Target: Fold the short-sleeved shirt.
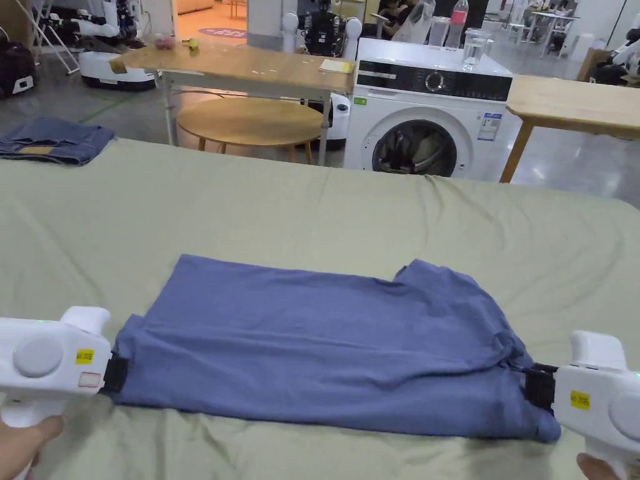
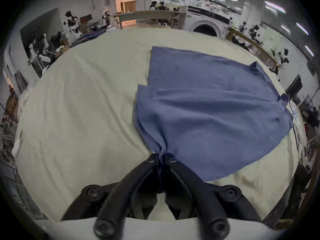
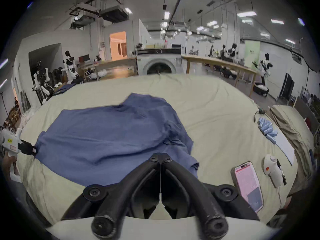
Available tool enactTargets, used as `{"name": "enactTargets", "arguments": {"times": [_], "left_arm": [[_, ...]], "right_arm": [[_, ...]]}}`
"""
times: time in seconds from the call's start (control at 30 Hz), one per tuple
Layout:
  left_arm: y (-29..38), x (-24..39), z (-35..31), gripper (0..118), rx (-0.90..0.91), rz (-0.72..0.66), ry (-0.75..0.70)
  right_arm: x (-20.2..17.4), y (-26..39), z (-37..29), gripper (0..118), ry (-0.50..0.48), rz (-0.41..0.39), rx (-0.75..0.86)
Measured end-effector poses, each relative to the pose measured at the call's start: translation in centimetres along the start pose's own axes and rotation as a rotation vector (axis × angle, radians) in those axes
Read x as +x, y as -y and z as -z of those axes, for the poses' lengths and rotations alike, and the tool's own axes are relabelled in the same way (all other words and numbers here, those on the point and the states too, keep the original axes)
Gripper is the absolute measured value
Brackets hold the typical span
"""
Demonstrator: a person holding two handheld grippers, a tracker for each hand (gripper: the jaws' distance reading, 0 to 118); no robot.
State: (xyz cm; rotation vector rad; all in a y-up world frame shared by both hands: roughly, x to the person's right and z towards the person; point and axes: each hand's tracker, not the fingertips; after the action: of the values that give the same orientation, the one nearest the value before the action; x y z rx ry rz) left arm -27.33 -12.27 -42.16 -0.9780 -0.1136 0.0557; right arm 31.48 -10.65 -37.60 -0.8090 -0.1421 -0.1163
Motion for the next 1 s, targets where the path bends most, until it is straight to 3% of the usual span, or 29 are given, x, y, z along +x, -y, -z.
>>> {"name": "enactTargets", "arguments": {"times": [0.03, 0.07, 0.1, 0.23, 0.33, 0.37, 0.4, 0.43, 0.5, 0.6, 0.77, 0.87, 1.0], "left_arm": [[0.0, -0.1, -0.4, 0, 0.009, -0.009, 0.008], [-0.2, -0.5, -0.3, 0, 0.012, -0.012, 0.011], [-0.2, -0.6, -0.4, 0, 0.011, -0.014, 0.014], [-0.3, -0.2, -0.2, 0, 0.012, 0.007, 0.002], [-0.2, -0.4, 0.1, 0, 0.006, 0.004, 0.001], [-0.2, -0.4, 0.1, 0, 0.008, 0.003, 0.002], [-0.1, -0.4, 0.1, 0, 0.008, 0.002, 0.005], [-0.1, -0.4, 0.1, 0, 0.011, 0.004, 0.003], [0.0, -0.5, -0.3, 0, 0.021, 0.002, 0.009], [-0.1, -0.8, -1.8, 0, 0.046, -0.013, 0.026], [0.2, -0.9, -5.2, 0, 0.09, -0.008, 0.056], [1.8, -1.2, -7.1, 0, 0.098, 0.01, 0.046], [5.3, -1.9, -8.7, 0, 0.076, 0.03, 0.053]], "right_arm": [[0.7, -0.1, 0.8, 20, -0.016, 0.019, -0.025], [1.1, -0.2, 1.7, 45, -0.006, 0.019, -0.059], [1.4, -0.2, 2.7, 56, -0.007, 0.022, -0.106], [1.7, 1.0, 6.7, 56, -0.05, 0.025, -0.286], [0.7, 1.7, 6.2, 47, -0.012, -0.041, -0.201], [0.6, 1.5, 6.0, 34, -0.035, -0.035, -0.21], [0.4, 1.5, 6.0, 5, -0.1, -0.013, -0.218], [0.1, 1.7, 5.5, 4, -0.036, -0.037, -0.214], [-0.1, 1.8, 4.7, 4, -0.029, -0.077, -0.178], [0.2, 1.5, 2.4, 3, -0.047, -0.047, -0.135], [0.1, 1.4, -2.5, 3, -0.054, -0.102, -0.103], [0.1, 3.1, -5.3, 3, -0.009, -0.159, -0.086], [0.8, 6.7, -7.9, 3, -0.033, -0.134, -0.113]]}}
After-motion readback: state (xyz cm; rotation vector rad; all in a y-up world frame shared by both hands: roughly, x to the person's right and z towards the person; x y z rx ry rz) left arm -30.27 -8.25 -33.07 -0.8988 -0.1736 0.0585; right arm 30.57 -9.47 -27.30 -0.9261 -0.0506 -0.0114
